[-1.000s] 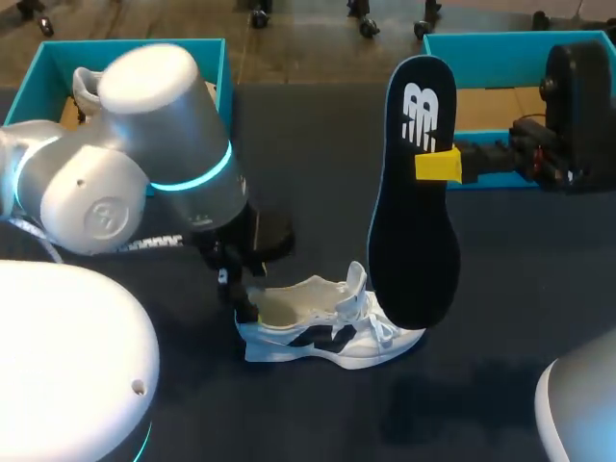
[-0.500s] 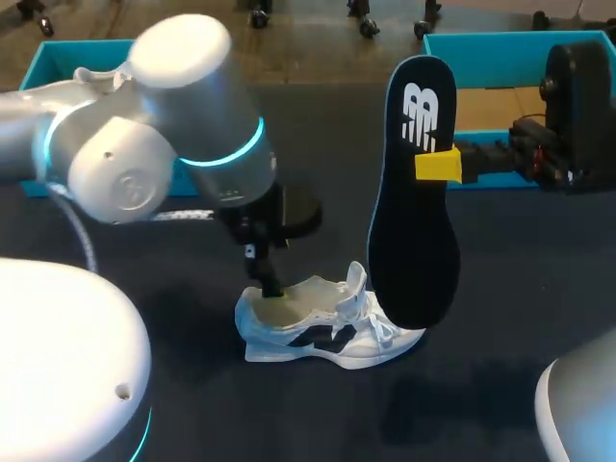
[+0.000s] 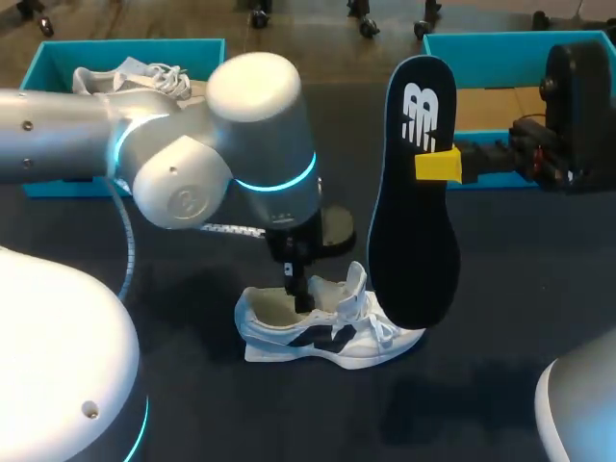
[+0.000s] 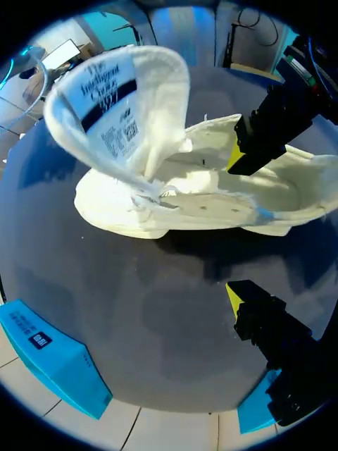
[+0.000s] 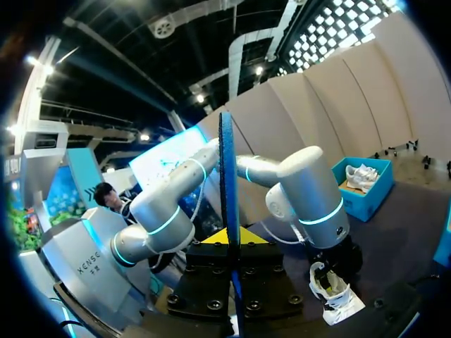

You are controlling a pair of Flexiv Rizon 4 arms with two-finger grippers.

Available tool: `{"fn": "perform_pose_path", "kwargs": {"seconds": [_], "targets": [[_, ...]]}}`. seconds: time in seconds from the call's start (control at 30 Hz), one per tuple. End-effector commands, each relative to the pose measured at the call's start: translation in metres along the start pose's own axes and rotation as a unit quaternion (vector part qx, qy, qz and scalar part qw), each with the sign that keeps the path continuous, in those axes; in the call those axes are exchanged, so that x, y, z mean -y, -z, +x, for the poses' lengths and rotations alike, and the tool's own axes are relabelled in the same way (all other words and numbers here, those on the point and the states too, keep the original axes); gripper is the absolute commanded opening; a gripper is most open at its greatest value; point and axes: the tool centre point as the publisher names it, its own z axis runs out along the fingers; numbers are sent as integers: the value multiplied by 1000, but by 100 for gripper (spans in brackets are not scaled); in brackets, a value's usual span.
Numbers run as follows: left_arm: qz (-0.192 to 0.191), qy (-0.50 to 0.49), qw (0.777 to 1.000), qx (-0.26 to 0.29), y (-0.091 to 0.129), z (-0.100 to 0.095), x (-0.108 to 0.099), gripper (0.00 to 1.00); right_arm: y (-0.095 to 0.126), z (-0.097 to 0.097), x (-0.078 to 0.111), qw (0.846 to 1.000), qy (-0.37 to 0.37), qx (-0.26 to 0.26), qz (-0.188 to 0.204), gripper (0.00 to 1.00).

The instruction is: Take the shoe out of the shoebox, open the shoe tongue, remove and reinsert the insole, then place the shoe into the shoebox

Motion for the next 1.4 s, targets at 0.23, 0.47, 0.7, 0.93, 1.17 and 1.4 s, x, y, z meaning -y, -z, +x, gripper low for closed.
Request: {"fn": "perform_pose_path", "kwargs": {"seconds": [0.23,0.47,0.7,0.93,1.17,1.4], "targets": [[-6,3,1000,-3,-18,-1,6,30,-3,-2,-2,1000,-1,-1,3,0],[-13,-6,1000,-10,-20,3,6,0,-3,-2,-2,1000,-1,-1,3,0],[19,-42,998,-50,-9,6,2,0,-3,-2,-2,1000,-1,-1,3,0],[25,-123,989,-75,12,6,2,0,-3,-2,-2,1000,-1,-1,3,0],[-2,-283,959,-29,45,11,3,0,-3,-2,-2,1000,-1,-1,3,0],[-2,-283,959,-29,45,11,3,0,-3,-2,-2,1000,-1,-1,3,0]]}}
